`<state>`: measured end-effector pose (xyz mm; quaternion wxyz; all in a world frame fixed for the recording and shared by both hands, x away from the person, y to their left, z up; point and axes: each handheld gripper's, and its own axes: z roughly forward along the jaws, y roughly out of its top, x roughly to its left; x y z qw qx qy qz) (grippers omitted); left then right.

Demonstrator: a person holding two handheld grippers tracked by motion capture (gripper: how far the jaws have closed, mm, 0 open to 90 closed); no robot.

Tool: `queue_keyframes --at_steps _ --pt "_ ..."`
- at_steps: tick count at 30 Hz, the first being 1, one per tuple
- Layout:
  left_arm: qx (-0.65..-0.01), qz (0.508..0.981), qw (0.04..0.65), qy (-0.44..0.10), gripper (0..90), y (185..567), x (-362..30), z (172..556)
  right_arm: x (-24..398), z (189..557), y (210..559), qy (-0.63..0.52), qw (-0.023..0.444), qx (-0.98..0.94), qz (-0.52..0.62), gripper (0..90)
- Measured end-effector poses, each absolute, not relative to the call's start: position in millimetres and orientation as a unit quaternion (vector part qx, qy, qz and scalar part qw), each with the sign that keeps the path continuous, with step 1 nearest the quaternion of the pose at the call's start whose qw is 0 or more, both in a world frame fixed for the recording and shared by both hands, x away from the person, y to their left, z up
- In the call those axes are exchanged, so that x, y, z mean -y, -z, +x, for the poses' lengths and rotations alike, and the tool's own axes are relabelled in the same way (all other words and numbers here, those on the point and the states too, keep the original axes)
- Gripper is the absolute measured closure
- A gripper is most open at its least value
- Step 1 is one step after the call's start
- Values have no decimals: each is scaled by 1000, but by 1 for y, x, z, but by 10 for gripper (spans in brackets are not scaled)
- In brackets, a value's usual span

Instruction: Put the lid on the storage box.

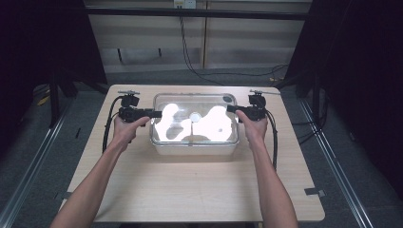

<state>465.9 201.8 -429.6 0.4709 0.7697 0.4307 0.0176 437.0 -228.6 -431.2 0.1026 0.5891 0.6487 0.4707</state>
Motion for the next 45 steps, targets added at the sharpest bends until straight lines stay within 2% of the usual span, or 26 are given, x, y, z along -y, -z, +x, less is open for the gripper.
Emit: queue_keyframes --at_steps 13,21,27,28,35,45 --pt "-440 777 451 -16 497 440 -201 466 222 439 440 -431 124 -662 600 501" --pt "-444 773 453 1 490 447 -204 467 222 440 451 -433 116 -654 610 489" --pt "-445 766 464 -2 480 451 -203 463 219 438 451 -429 135 -655 607 475" --pt "-441 768 465 -7 459 451 -202 461 215 435 450 -416 166 -669 593 474" --pt "-433 775 460 1 424 452 -202 454 216 430 450 -416 156 -666 600 444" --pt "-428 779 459 -13 306 453 -203 439 218 419 441 -447 144 -659 587 361"
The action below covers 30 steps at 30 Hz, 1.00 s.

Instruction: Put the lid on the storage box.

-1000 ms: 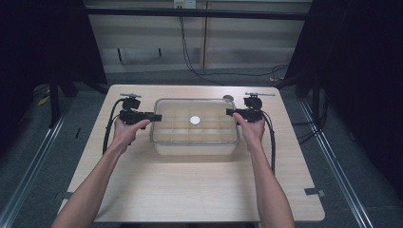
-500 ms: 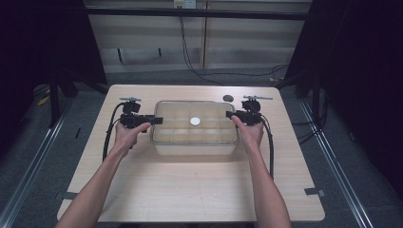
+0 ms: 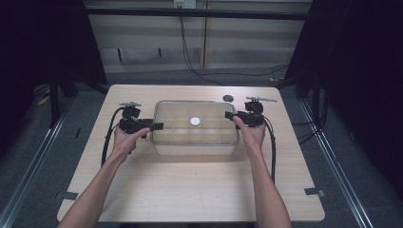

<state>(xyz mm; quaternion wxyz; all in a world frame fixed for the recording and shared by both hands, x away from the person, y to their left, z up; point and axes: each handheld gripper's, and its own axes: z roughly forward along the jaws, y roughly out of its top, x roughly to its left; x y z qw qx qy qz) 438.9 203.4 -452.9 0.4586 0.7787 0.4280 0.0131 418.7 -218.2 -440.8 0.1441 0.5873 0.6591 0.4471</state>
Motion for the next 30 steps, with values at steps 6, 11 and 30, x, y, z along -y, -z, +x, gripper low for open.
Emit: queue_keyframes --at_steps 6,11,30 --pt "-424 778 464 -23 267 446 -205 432 220 408 430 -461 142 -662 573 333" --pt "-415 784 460 -40 342 439 -202 425 220 402 426 -465 145 -667 564 325" --pt "-402 787 465 -57 321 428 -220 389 231 352 415 -483 155 -681 529 325"
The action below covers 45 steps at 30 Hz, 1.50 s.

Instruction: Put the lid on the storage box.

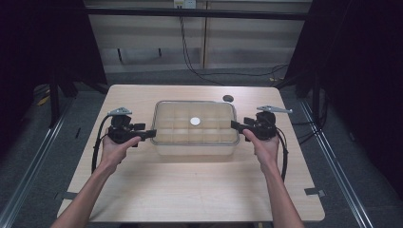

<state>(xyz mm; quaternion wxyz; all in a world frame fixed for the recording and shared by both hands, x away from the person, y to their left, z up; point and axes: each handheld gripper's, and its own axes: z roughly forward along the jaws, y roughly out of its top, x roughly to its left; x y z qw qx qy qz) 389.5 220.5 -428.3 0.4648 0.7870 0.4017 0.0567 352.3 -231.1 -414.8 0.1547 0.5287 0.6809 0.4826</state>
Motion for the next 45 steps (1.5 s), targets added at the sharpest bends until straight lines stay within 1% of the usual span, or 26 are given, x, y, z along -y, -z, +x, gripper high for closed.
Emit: queue_keyframes --at_steps 2,10,13,14,23,28,36,43,45 --pt "-400 790 460 -61 299 429 -222 382 232 341 415 -482 151 -686 524 315" --pt "-394 793 459 -70 293 428 -231 362 238 315 417 -480 150 -691 519 292" --pt "-400 786 467 -66 293 427 -236 355 243 304 418 -479 150 -690 522 285" --pt "-396 790 462 -70 298 427 -238 350 246 297 419 -480 151 -688 523 284" --pt "-387 799 454 -79 286 431 -248 325 255 269 427 -473 149 -686 532 277" --pt "-390 800 450 -74 279 437 -253 310 261 249 438 -470 141 -682 542 275" --pt "-393 804 441 -72 262 446 -256 281 263 228 446 -468 131 -680 550 276" --pt "-393 813 426 -61 252 460 -260 260 263 207 455 -461 140 -681 551 276" --pt "-401 807 428 -67 252 464 -262 253 266 201 461 -466 136 -674 557 276"
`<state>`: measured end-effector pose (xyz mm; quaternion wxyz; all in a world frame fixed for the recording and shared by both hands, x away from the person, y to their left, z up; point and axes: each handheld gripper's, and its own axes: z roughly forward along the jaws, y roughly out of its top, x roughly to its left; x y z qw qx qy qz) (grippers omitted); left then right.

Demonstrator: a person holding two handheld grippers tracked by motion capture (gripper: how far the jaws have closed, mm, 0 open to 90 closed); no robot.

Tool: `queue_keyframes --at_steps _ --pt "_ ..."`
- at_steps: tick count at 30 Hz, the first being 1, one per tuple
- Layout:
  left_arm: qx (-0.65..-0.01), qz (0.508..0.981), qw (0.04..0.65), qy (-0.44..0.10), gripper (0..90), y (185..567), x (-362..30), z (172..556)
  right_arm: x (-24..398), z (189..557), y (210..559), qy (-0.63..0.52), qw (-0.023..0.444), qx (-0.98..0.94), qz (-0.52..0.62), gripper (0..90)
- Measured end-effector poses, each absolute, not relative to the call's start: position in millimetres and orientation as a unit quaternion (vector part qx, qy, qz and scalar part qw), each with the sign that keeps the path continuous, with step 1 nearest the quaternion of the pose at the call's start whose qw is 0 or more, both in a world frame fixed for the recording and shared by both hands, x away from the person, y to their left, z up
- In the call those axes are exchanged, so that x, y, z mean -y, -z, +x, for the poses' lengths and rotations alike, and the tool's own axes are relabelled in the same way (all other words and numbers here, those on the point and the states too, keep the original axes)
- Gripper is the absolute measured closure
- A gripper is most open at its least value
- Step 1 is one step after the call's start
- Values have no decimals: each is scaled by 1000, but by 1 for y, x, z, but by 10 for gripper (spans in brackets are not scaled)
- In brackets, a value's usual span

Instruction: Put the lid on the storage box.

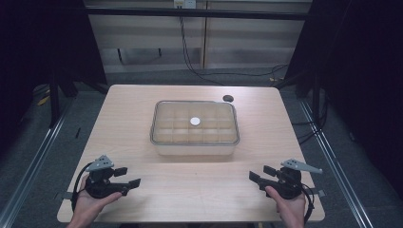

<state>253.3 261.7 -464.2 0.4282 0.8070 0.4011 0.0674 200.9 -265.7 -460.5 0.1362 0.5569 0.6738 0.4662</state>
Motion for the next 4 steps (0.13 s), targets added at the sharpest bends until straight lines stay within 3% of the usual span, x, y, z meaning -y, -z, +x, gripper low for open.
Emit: queue_keyframes --at_steps 4 --pt "-399 810 426 -63 257 467 -264 250 268 196 462 -464 142 -672 559 273"
